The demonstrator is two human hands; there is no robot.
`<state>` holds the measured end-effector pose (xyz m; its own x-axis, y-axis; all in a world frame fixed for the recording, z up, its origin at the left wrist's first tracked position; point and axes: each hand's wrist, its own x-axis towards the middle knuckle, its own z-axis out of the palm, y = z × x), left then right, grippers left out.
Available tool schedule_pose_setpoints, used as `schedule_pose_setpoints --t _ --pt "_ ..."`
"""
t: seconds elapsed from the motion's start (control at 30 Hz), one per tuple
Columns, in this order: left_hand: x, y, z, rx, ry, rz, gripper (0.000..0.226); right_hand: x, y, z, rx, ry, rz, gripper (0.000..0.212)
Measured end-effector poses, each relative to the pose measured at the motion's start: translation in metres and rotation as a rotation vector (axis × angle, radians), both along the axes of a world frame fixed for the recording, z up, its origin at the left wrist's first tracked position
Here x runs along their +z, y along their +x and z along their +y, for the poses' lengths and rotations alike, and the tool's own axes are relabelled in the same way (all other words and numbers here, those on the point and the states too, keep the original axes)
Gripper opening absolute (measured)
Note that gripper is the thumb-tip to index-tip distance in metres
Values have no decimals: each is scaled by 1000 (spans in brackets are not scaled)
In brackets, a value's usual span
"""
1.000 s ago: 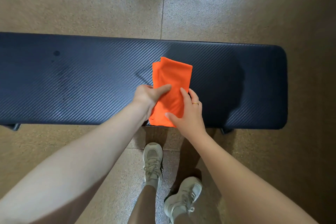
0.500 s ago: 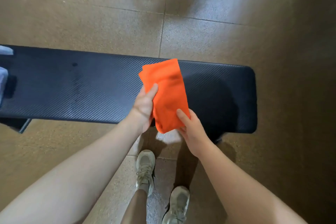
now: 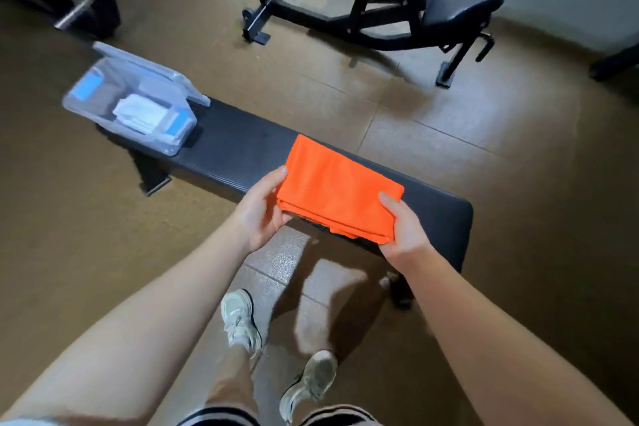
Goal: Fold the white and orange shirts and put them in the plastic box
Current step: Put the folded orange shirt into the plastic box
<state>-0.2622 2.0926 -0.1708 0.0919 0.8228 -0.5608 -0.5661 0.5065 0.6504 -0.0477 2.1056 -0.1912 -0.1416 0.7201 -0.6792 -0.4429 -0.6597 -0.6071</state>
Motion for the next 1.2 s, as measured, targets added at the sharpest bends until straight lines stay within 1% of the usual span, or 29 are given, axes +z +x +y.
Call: schedule_pose_setpoints --t 0.07,0.1,0.17,0.23,0.27,0.3,0.37,0.4,0.5,0.6,0.7,0.77,0.87,1.0,1.03,1.1,1.13,1.2 --pt "18 -27 -13 -56 13 181 20 19 -22 1 75 6 -57 39" --pt "25 -42 -19 -70 17 255 29 28 -36 2 104 22 -75 37" --pt "35 -71 -27 -70 0 322 46 42 -67 5 127 33 -95 32" --pt "39 -100 -28 -25 -15 350 54 52 -100 10 145 39 -128 23" --pt "40 -115 -26 4 -20 385 52 55 -117 13 158 40 -140 17" --pt "40 -130 -23 36 -24 430 46 56 -134 17 177 44 -155 10" --pt "36 -164 -14 84 -48 526 32 56 -170 28 225 63 -186 5" --pt "34 -182 -7 97 -62 556 29 56 -188 34 250 73 -201 7" --pt "34 -242 18 113 -94 604 26 53 -247 60 286 72 -236 22" --pt "37 -308 54 94 -65 621 17 47 -316 90 270 18 -254 22" --pt "28 -376 91 24 -8 725 21 31 -388 118 243 -45 -251 16" --pt "14 -414 113 -4 6 805 18 17 -426 132 278 -63 -278 8" --pt "-13 -459 141 -38 -45 921 13 -4 -466 151 314 -75 -303 18" --pt "-55 -500 177 -95 -136 969 23 -35 -503 182 335 -138 -288 14" --pt "-64 -508 189 -111 -145 980 25 -45 -512 192 334 -149 -285 17" --pt "-81 -524 213 -131 -159 1029 25 -66 -530 212 328 -181 -287 29" --pt "-90 -532 226 -136 -164 1054 25 -76 -538 223 322 -191 -292 31" --pt "-111 -549 252 -166 -172 1080 24 -98 -557 247 290 -220 -301 26"
